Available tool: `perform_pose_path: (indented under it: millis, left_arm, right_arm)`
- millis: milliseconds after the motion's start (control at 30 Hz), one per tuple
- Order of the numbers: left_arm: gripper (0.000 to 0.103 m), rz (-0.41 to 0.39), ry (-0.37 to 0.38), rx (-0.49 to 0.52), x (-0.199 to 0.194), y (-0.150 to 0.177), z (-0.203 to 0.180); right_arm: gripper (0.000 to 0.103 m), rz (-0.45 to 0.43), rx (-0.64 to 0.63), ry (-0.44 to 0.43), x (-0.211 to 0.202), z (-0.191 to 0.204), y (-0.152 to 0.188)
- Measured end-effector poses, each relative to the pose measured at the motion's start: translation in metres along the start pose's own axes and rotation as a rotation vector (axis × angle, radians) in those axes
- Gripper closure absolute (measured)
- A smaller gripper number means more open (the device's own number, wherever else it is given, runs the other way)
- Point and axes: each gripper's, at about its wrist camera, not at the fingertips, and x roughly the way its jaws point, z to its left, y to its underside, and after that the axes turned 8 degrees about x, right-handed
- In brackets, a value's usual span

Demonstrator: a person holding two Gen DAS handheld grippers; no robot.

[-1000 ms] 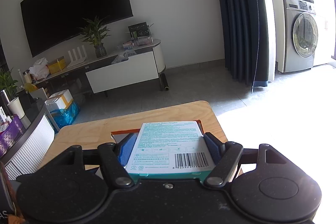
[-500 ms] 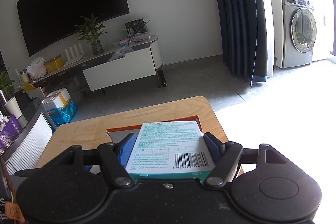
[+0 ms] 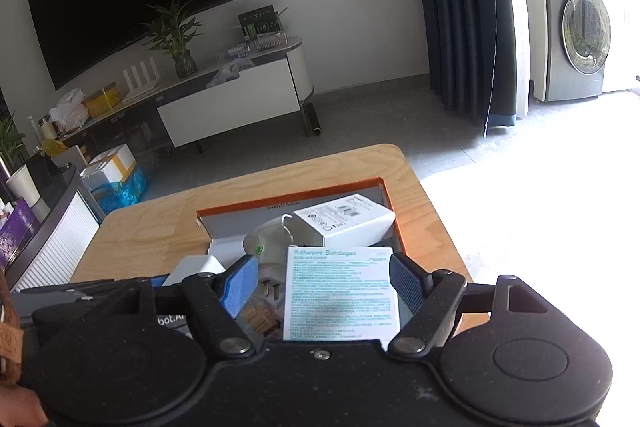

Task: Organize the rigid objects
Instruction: 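Lower white charger into the box and open left tool, then lower teal bandage box into the box and open right tool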

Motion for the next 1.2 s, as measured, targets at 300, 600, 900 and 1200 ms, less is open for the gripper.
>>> perform_pose_path:
  millis: [300,600,900,1200]
  left_arm:
    - [0.061,0.014,0.029,-0.009,0.010,-0.002,0.001]
    - [0.049,-0.016,0.101,-0.041,0.015,-0.010,-0.002]
    - [0.036,-0.006,0.040,-0.047,-0.004,-0.006,0.003]
    - [0.011,-0.013,-0.040,0.007,-0.036,0.008,-0.009]
  right_arm:
    - [0.015,-0.060,0.052,-0.003,-0.017,-0.015,0.001]
    - [0.014,-0.095,0.045,-0.010,-0.031,-0.020,0.005]
    - [0.012,-0.105,0.033,-0.011,-0.040,-0.019,0.009]
    - [0.009,-0.093,-0.002,-0.016,-0.052,-0.014,0.019]
